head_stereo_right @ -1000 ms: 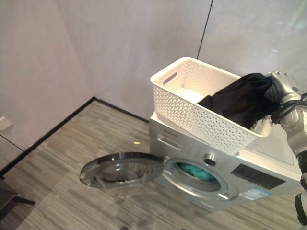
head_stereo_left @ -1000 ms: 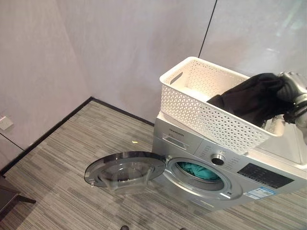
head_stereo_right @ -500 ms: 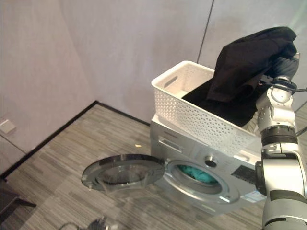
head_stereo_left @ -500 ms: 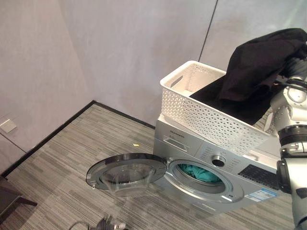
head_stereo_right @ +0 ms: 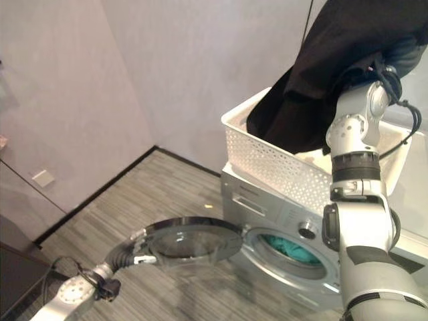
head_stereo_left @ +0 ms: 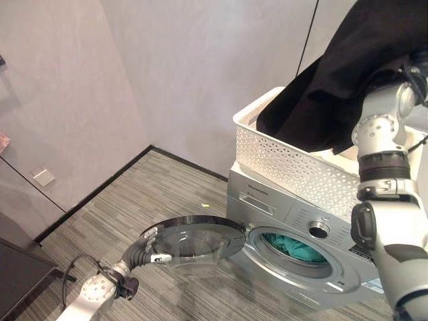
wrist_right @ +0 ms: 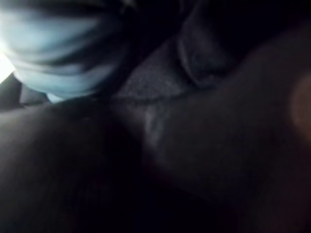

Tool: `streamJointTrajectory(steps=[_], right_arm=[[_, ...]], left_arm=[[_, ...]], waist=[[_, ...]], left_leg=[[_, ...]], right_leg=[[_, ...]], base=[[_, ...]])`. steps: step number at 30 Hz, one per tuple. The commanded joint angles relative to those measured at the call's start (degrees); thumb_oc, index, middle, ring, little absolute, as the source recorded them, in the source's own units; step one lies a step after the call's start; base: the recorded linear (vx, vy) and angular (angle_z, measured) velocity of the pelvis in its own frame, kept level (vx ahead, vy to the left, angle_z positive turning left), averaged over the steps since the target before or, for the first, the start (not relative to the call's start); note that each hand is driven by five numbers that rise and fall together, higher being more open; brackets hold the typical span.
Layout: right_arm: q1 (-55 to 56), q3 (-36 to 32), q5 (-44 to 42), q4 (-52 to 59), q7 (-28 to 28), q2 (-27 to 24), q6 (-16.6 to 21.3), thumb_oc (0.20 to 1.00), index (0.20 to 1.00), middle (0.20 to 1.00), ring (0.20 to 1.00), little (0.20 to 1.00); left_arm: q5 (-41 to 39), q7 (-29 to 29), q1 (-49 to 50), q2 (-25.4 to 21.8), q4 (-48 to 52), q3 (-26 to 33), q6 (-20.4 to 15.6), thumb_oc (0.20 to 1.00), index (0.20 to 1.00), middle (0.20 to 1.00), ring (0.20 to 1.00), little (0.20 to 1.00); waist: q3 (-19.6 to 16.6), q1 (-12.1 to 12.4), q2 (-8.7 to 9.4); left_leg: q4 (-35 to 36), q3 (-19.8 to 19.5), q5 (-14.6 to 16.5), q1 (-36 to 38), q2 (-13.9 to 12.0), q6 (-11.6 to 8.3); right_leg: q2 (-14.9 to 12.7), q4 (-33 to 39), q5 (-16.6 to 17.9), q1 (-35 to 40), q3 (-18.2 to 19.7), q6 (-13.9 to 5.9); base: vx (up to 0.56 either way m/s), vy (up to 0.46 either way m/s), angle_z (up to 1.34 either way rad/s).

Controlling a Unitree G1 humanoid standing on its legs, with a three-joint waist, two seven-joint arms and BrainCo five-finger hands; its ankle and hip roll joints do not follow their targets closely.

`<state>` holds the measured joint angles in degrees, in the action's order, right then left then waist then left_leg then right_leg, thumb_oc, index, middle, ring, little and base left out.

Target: Grab the laundry basket,head to the washer,open it,put in the laundry and shut it.

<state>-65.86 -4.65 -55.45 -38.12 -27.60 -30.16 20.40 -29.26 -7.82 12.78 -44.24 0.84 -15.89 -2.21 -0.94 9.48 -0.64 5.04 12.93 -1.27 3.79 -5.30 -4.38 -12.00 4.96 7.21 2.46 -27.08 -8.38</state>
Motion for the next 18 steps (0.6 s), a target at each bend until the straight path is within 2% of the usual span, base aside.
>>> streamJointTrajectory(steps=[1,2,6,8,15,18], right_arm=[[-6.6,2.0,-0.4,4.2,0.9,-1.4,5.5,0.2,0.2,0.2,0.2,0.2],[-7.5,3.4,-1.4,5.7,1.5,-1.2,6.3,0.2,0.2,0.2,0.2,0.2],[-9.9,4.8,-2.9,5.8,2.2,-1.8,7.0,0.2,0.2,0.2,0.2,0.2],[-12.3,6.5,-4.0,6.0,2.8,-1.5,7.8,0.2,0.2,0.2,0.2,0.2],[-17.2,8.8,-5.0,7.0,3.0,-1.4,9.2,0.2,0.2,0.2,0.2,0.2],[-19.7,10.7,-4.5,7.8,2.9,0.3,9.6,0.2,0.2,0.2,0.2,0.2]], left_arm=[[-5.7,0.2,-1.1,-5.6,5.0,4.4,-4.2,1.0,1.0,1.0,1.0,1.0],[-7.8,0.7,-3.2,-6.9,6.8,6.1,-5.4,1.0,1.0,1.0,1.0,1.0],[-9.8,1.8,-7.8,-7.1,7.8,7.1,-7.1,1.0,1.0,1.0,1.0,1.0],[-13.9,2.1,-11.7,-5.2,7.8,7.4,-8.1,1.0,1.0,1.0,1.0,1.0],[-12.5,3.8,-21.3,-0.5,6.0,3.8,-9.7,1.0,1.0,1.0,1.0,1.0],[-10.5,5.6,-26.3,2.6,4.3,2.4,-10.5,1.0,1.0,1.0,1.0,1.0]], waist=[[-4.1,1.1,4.1],[-4.5,1.2,4.41],[-4.9,1.3,4.96],[-5.4,1.0,5.47],[-6.0,0.3,6.27],[-6.2,-0.4,6.63]], left_leg=[[-0.2,-2.1,-1.4,-0.2,0.2,-1.0],[-0.3,-2.3,-1.1,0.1,0.1,-1.19],[-0.3,-2.6,-0.9,0.6,0.1,-1.33],[-0.3,-2.7,-0.9,1.0,0.1,-1.42],[-0.2,-3.7,-1.3,0.2,0.1,-1.74],[-0.1,-3.8,-1.2,0.0,0.3,-1.68]], right_leg=[[-4.0,-0.4,2.2,1.9,1.7,-3.88],[-3.9,-0.5,1.7,2.4,1.5,-3.95],[-3.8,-0.6,1.3,3.1,1.3,-3.86],[-3.7,-0.6,1.0,3.5,1.3,-3.72],[-3.7,-0.7,0.9,3.8,0.4,-3.53],[-3.7,-0.7,1.0,3.6,0.3,-3.42]], base=[[0.0,0.0,0.0],[0.0,-0.005,0.05],[0.0,-0.002,0.01],[-0.01,-0.003,0.05],[-0.01,0.0,0.04],[-0.01,0.005,0.11]])
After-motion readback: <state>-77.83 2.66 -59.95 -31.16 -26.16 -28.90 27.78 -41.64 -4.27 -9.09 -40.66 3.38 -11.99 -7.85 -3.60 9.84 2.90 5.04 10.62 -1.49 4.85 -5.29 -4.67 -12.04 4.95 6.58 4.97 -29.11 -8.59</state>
